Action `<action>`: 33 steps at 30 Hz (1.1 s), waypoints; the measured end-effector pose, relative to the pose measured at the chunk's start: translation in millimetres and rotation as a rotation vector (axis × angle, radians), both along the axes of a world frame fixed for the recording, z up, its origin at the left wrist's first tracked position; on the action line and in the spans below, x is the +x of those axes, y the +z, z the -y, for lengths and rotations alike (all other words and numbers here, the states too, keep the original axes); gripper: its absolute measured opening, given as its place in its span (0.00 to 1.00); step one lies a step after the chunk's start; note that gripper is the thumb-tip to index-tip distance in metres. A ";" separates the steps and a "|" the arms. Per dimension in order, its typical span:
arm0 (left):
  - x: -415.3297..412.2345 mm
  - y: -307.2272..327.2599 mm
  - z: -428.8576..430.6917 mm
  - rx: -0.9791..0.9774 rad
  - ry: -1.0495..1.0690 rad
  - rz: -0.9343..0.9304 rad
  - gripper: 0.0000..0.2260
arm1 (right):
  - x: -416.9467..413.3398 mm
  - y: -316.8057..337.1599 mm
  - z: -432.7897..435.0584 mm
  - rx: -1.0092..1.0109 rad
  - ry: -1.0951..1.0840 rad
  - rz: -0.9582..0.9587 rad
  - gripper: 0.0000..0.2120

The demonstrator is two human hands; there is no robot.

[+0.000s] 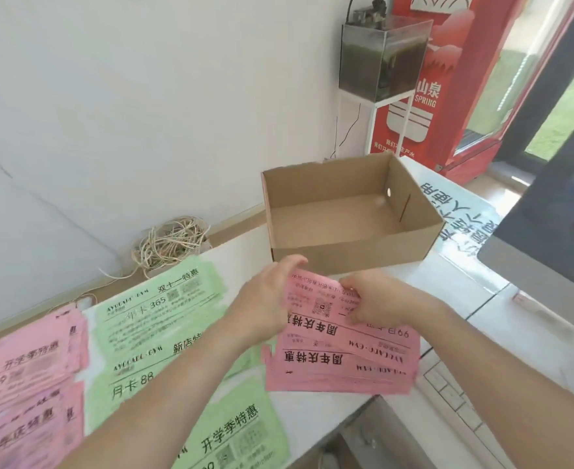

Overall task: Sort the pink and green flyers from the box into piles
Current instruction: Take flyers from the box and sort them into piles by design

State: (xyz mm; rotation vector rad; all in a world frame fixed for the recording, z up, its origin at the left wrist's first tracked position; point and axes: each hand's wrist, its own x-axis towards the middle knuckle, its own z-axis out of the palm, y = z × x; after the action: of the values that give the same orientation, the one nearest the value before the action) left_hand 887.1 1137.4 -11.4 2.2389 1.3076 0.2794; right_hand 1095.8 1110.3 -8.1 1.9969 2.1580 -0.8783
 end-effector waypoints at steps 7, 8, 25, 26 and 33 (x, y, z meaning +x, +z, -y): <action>2.6 -54.7 46.8 0.093 -0.219 -0.370 0.30 | -8.2 -48.6 35.3 0.306 -0.190 0.243 0.38; 3.2 -58.7 49.8 -0.015 -0.244 -0.436 0.34 | -10.3 -47.0 43.5 0.319 -0.189 0.239 0.40; 13.4 -62.0 -5.5 -0.033 -0.242 -0.395 0.29 | -11.2 -47.8 91.4 0.236 -0.256 -0.090 0.25; 15.1 -58.3 0.1 0.027 -0.247 -0.431 0.27 | -6.0 -46.9 86.8 0.256 -0.252 -0.047 0.27; 25.7 -61.2 53.9 0.138 -0.355 -0.318 0.23 | 8.4 -52.6 69.5 0.153 -0.215 0.244 0.37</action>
State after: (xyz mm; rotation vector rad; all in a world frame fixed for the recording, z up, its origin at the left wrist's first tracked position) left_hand 912.9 1083.5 -72.5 2.6619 1.0333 -0.1256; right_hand 1104.2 1040.8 -60.7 2.3044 1.9567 -0.4682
